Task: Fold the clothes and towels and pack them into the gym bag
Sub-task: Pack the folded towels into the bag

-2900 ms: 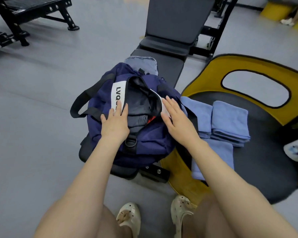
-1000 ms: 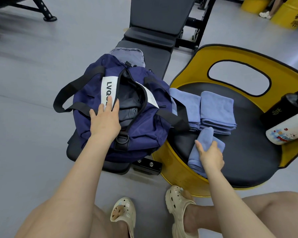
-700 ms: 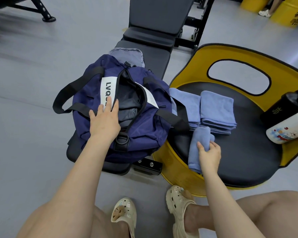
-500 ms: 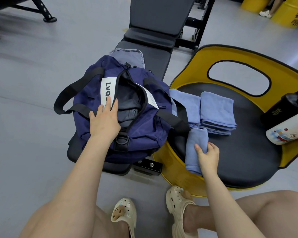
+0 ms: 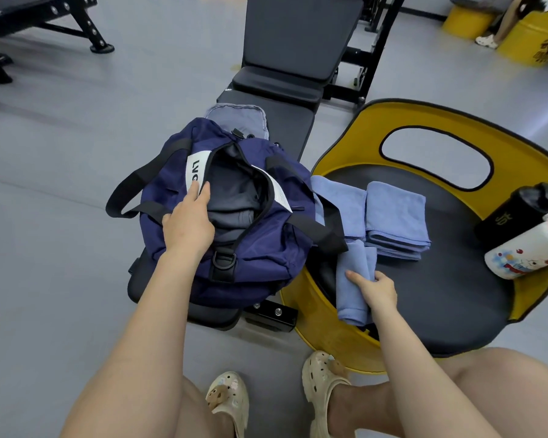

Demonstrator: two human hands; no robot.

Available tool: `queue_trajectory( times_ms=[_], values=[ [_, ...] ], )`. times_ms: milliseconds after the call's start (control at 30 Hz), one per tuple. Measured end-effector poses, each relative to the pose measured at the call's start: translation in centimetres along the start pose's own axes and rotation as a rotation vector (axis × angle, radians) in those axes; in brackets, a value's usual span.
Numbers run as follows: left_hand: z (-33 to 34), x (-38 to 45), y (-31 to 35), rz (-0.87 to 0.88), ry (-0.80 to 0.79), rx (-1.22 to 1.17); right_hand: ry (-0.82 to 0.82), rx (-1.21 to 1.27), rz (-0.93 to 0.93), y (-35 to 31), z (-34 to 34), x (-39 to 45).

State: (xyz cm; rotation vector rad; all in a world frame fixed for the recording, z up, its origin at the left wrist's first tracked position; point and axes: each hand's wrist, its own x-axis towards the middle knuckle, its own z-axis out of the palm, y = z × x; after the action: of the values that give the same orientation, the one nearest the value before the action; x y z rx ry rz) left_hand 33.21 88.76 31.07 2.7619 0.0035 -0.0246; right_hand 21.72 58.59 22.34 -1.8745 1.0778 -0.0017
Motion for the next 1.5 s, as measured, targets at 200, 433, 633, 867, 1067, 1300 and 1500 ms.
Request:
queue_trajectory(
  times_ms=[200, 433, 633, 867, 1067, 1300, 1500],
  values=[
    [-0.7, 0.7, -0.6, -0.020, -0.026, -0.049, 0.083, 0.092, -0.150, -3.7, -1.0, -1.5],
    [-1.1, 1.3, -0.2, -0.037, -0.044, -0.038, 0.041, 0.149, -0.380, -11.4, -1.6, -2.5],
    [-1.5, 2.2, -0.4, -0.047, -0.003, -0.059, -0.009, 0.159, -0.679, -19.7, -0.3, -5.2],
    [-2.5, 3.1, -0.1, -0.089, -0.091, -0.028, -0.156, 0.303, -0.896, -27.6, 3.7, -7.5],
    [-2.6, 5.4, -0.5, -0.092, -0.071, -0.084, -0.388, 0.083, -0.832, -29.3, 10.7, -5.6],
    [-1.6, 7.7, -0.7, -0.167, -0.105, -0.149, -0.508, -0.378, -0.911, -26.5, 15.7, -0.9],
    [-2.3, 7.8, -0.8, -0.207, -0.070, -0.204, -0.530, -0.568, -1.024, -26.6, 16.1, 1.1]
  ],
)
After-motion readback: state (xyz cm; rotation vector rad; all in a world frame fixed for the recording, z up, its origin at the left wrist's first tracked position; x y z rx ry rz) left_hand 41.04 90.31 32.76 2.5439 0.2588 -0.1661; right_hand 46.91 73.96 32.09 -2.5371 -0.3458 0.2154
